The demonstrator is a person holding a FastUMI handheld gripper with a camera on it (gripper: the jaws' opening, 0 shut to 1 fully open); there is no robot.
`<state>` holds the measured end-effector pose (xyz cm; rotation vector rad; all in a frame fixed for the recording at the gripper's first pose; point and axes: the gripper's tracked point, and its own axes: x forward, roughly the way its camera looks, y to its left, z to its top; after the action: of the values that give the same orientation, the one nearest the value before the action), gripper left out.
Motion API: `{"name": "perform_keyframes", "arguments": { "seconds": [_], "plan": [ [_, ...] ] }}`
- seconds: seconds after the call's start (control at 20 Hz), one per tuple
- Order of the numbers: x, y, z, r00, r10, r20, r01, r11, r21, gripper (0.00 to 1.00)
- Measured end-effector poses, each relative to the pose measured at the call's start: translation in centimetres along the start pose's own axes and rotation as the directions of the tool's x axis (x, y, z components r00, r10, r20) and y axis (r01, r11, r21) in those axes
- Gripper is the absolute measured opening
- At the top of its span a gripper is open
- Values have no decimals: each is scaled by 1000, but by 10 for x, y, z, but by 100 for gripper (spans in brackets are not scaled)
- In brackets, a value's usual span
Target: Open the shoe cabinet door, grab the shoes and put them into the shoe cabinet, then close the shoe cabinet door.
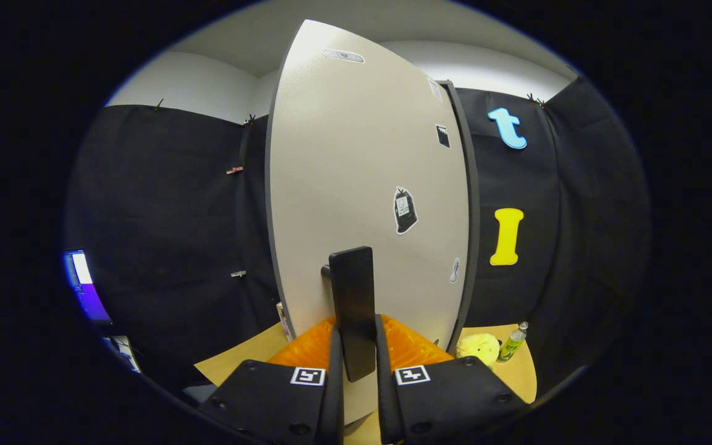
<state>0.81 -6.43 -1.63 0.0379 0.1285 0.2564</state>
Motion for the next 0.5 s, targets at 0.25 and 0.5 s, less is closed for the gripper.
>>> {"name": "perform_keyframes", "arguments": {
  "seconds": [0.25, 0.5],
  "plan": [
    [-15, -23, 3, 998, -56, 5, 56, 998, 10, 26],
    [-34, -45, 18, 993, -116, 33, 115, 993, 40, 25]
  ]
}}
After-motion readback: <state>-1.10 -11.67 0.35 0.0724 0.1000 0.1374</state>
